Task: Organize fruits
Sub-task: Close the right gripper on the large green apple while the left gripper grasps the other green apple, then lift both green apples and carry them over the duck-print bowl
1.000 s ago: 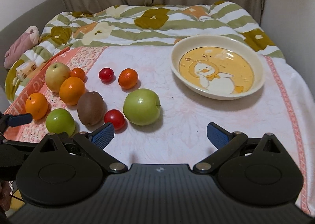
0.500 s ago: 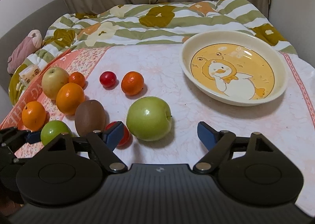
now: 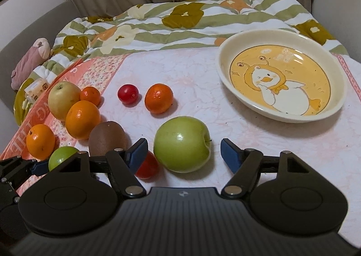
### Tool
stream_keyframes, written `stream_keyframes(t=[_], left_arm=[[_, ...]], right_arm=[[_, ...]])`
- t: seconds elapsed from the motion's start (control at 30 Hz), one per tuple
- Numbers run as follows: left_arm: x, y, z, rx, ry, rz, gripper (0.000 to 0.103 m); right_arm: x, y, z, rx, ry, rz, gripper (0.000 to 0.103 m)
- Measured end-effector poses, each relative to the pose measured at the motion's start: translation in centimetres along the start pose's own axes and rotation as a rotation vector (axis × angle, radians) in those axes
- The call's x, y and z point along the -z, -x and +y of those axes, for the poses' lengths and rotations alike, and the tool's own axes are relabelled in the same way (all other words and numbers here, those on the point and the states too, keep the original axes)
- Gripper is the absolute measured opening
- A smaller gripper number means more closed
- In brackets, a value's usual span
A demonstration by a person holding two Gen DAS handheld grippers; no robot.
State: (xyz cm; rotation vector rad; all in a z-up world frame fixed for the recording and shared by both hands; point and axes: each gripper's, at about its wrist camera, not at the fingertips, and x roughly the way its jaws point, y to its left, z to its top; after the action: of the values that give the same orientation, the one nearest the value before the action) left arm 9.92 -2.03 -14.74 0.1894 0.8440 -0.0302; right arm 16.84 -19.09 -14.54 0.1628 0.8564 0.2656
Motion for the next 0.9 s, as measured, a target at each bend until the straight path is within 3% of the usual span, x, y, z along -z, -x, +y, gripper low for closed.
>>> stream_keyframes(t=[0.1, 0.23, 0.57, 0.9], left_arm=[[0.0, 0.1, 0.1, 0.005, 0.004, 0.001, 0.059], [0.0, 0.3, 0.3, 0.009, 0.008, 0.003, 0.059], [-0.8, 1.6, 0.2, 0.009, 0.009, -0.022, 0.059], [-3.6, 4.1, -1.4, 0.043, -0.006, -0.059, 0.059]], right_arm=[[-0.1, -0.2, -0.2, -0.014, -0.027, 0.004, 0.086], [-0.2, -0.3, -0.5, -0.028, -0.053, 0.003, 0.072], [-0.5, 0.5, -0.9, -0.027, -0.053, 0.000, 0.071], [-2.2, 4.7, -2.7, 0.005, -0.040, -0.035, 0.071]])
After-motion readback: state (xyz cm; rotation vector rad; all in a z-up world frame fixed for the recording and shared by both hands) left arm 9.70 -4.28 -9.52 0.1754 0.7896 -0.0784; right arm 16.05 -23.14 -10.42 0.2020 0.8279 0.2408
